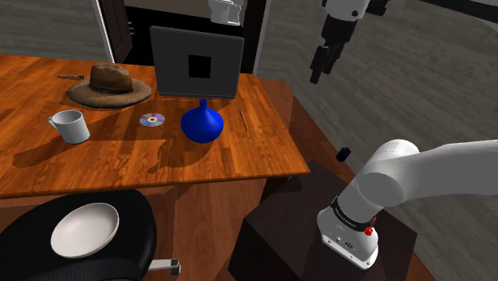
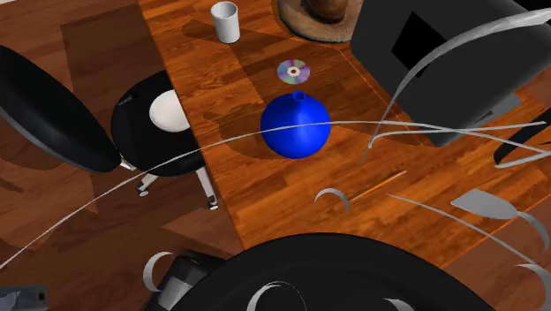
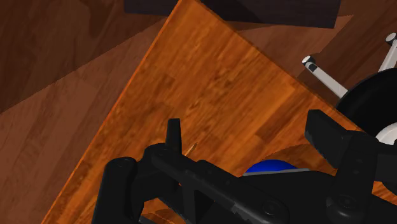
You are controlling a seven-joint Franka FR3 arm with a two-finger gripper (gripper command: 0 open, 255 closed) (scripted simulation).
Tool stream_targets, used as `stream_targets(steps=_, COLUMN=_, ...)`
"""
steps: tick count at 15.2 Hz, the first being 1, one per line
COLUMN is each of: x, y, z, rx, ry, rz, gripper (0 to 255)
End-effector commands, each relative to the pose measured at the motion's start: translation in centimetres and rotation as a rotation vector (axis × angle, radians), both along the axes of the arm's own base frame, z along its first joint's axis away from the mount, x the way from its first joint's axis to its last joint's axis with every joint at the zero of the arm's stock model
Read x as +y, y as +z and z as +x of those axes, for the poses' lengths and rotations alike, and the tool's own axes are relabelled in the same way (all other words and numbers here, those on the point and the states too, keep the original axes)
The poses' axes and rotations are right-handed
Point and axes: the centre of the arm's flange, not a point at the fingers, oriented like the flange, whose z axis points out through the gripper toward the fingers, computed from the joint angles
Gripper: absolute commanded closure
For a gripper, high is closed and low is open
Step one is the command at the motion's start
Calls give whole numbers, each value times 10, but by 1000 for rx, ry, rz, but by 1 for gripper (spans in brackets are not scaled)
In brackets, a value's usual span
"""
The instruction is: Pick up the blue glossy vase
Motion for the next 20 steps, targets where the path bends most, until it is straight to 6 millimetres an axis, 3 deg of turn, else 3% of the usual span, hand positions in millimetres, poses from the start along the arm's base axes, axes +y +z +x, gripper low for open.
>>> stream_targets(steps=1, x=0, y=0, z=0, rx=0, ry=0, rz=0, gripper=0)
stream_targets(steps=20, x=92, y=-110, z=211, rx=55, ry=13, rz=50, gripper=0)
